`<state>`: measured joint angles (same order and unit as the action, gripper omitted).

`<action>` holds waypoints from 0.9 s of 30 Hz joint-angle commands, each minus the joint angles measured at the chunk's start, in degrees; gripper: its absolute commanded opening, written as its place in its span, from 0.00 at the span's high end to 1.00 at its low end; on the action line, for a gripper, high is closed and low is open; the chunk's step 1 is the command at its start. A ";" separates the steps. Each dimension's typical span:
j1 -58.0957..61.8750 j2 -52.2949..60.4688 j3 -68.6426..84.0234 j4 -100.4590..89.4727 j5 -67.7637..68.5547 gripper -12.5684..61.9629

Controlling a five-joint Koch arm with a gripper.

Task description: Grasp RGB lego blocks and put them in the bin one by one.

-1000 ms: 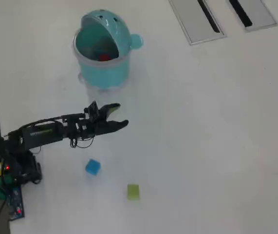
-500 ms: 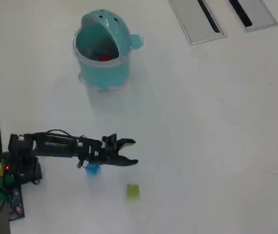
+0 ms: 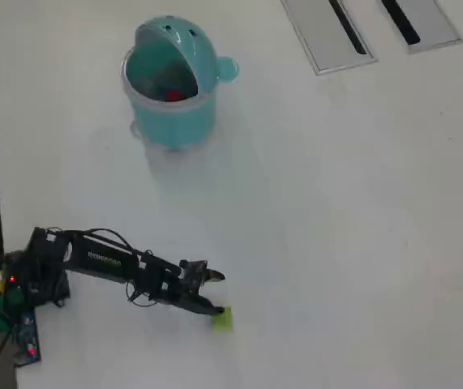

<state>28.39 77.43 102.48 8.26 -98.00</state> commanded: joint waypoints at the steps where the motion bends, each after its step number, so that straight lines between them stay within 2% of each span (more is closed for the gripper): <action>1: 0.97 0.70 -6.59 -0.35 -0.35 0.38; 10: 4.75 -5.45 -10.81 0.97 -1.93 0.38; 21: 5.71 -10.81 -8.79 1.49 -1.85 0.38; 27: 6.42 -13.71 -8.79 1.41 1.93 0.42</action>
<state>34.19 62.84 97.38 10.02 -99.05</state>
